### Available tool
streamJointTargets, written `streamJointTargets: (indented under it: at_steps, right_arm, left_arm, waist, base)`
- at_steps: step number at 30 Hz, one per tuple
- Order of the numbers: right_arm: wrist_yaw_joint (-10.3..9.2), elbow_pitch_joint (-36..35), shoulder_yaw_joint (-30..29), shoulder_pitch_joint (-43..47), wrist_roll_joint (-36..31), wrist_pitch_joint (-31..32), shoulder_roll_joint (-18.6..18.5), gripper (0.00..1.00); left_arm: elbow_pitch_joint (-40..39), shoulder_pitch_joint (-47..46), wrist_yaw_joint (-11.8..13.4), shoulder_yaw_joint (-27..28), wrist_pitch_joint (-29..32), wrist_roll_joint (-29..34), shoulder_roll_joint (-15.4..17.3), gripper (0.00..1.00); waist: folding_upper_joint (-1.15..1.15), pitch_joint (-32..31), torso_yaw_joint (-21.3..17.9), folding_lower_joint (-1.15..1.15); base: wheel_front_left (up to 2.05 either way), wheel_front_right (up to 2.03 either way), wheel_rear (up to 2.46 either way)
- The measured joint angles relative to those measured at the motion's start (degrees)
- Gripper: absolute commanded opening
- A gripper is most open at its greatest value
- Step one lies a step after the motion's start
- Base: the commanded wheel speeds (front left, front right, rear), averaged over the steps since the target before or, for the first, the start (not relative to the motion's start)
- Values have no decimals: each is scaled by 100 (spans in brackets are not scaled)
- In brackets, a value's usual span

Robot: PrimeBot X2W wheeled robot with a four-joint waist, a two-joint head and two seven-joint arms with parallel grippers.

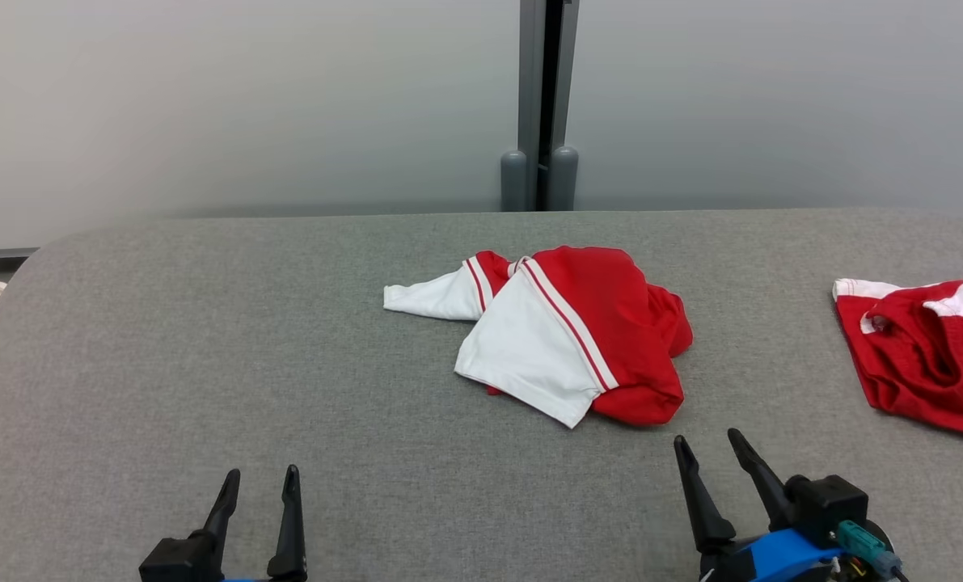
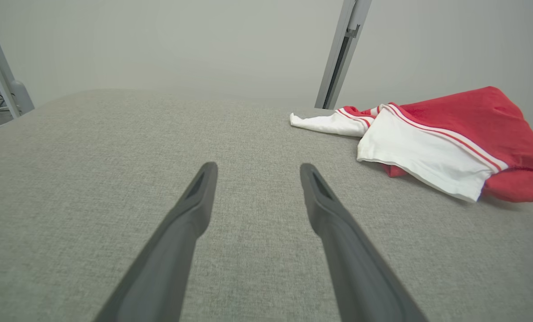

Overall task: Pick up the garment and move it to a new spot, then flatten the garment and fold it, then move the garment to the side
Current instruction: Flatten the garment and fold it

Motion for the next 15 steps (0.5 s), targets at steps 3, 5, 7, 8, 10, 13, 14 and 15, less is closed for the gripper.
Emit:
streamJointTargets:
  at_steps: [3,5,7,8,10,13,14,15]
  right_arm:
    - [0,-18,224,-102,-92,-1,0,100]
    - [0,-21,431,-257,-124,-1,0,100]
    - [0,65,678,-535,-158,-1,1,100]
    - [0,165,793,-699,-163,0,0,100]
    - [0,419,1050,-1060,-183,0,0,100]
    - [1,944,1323,-1676,-225,22,4,100]
    - [1,1144,1344,-1905,-241,79,5,100]
    - [1,1358,1322,-2120,-291,194,12,100]
  left_arm:
    - [11,-116,-2,-55,0,41,-12,100]
    - [33,-197,-30,-145,0,40,-21,100]
    - [66,-293,-32,-266,0,19,-30,100]
    - [89,-343,-32,-337,0,-16,-34,100]
    - [134,-438,-33,-480,0,-63,-37,100]
    - [199,-556,-33,-634,0,-149,-42,100]
    - [200,-592,-33,-671,-1,-178,-41,100]
    - [204,-625,-33,-692,0,-202,-40,100]
  waist:
    - [0,47,92,1]
    - [0,109,171,1]
    - [0,187,274,1]
    - [0,226,340,1]
    - [0,309,492,1]
    - [0,449,755,1]
    - [0,500,852,1]
    - [0,555,943,1]
  base:
    - [0,0,0]
    - [0,0,0]
    - [0,0,0]
    - [0,0,0]
    - [0,0,0]
    - [0,0,0]
    - [0,0,0]
    - [0,0,0]
